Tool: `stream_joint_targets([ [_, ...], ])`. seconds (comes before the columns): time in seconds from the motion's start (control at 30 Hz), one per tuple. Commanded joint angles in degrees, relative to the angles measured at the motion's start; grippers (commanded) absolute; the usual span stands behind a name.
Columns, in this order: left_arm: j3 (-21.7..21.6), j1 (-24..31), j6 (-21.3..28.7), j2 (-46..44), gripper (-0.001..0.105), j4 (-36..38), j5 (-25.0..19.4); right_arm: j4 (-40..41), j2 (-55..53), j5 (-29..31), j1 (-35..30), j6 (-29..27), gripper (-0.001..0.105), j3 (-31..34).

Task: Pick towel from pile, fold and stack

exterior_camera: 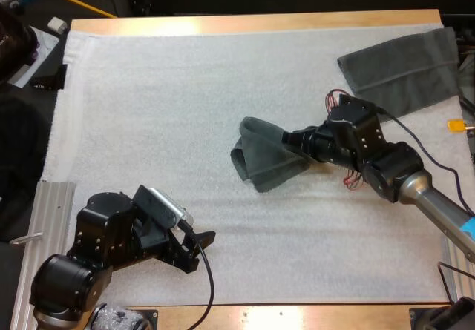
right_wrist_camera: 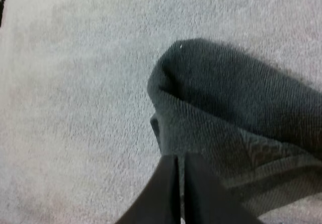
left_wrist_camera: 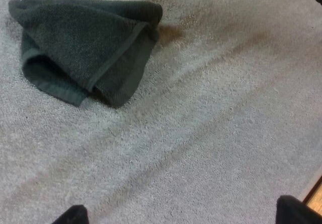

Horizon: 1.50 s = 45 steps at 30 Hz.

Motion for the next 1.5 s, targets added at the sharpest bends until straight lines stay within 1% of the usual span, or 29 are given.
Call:
stream_joint_targets([
  [0.0, -0.38, -0.17, -0.31, 0.04, 0.071, -0.02, 0.42, 2.09, -0.86, -0.39, 0.23, -1.05, 0.0, -0.39],
  [0.03, -0.36, -0.17, -0.36, 0.0, 0.071, -0.05, 0.41, 1.13, -0.35, -0.15, 0.13, -0.43, 0.0, -0.37],
  [0.07, -0.4, -0.17, -0.28, 0.05, 0.071, -0.37, 0.39, 2.69, 0.09, 0.04, 0.2, -0.29, 0.004, -0.27],
  [0.1, -0.39, -0.21, -0.28, -0.01, 0.071, -0.46, 0.44, 4.09, 0.2, 0.01, 0.11, -0.39, 0.01, -0.26],
  [0.27, -0.37, -0.27, -0.18, 0.03, 0.071, -0.96, 0.43, 12.47, 0.85, -0.42, 0.22, -1.93, 0.057, -0.14],
  [0.3, -0.33, -0.29, -0.2, -0.02, 0.071, -1.17, 0.43, 14.05, 1.03, -0.39, 0.26, -2.0, 0.061, -0.06],
  [0.33, -0.34, -0.28, -0.22, 0.01, 0.071, -1.42, 0.39, 15.3, 1.24, -0.29, 0.35, -2.04, 0.062, -0.01],
  [0.43, -0.37, -0.27, -0.33, 0.02, 0.071, -2.17, 0.29, 18.53, 2.62, 0.06, 0.57, -1.12, 0.059, 0.15],
  [0.53, -0.37, -0.25, -0.49, 0.1, 0.07, -2.72, 0.14, 18.53, 5.25, 0.61, 1.16, 1.46, 0.057, 0.51],
  [0.67, -0.41, -0.33, -0.44, -0.08, 0.07, -2.46, 0.07, 14.03, 8.97, 1.24, 1.36, 7.3, 0.057, 1.16],
  [0.8, -0.38, -0.27, -0.55, 0.19, 0.071, -2.08, 0.15, 7.36, 12.86, -0.67, 1.21, 12.03, 0.057, 1.75],
  [0.87, -0.33, -0.15, -0.33, -0.12, 0.071, -1.76, 0.23, 9.64, 11.54, 0.12, 1.09, 10.13, 0.056, 1.35],
  [1.13, -0.35, -0.2, -0.42, -0.13, 0.071, -1.36, 0.39, 1.94, 16.44, 0.33, 1.06, 14.57, 0.055, 0.5],
  [1.2, -0.31, -0.17, -0.44, -0.03, 0.071, -1.3, 0.41, 0.63, 16.92, 0.72, 0.98, 14.96, 0.05, 0.09],
  [1.33, -0.39, -0.19, -0.41, 0.24, 0.07, -1.34, 0.45, 0.16, 17.42, 1.56, 0.99, 15.21, 0.034, -0.6],
  [1.47, -0.35, -0.29, -0.39, 0.14, 0.071, -1.43, 0.31, 0.46, 17.42, 2.16, 1.07, 14.71, 0.014, -1.16],
])
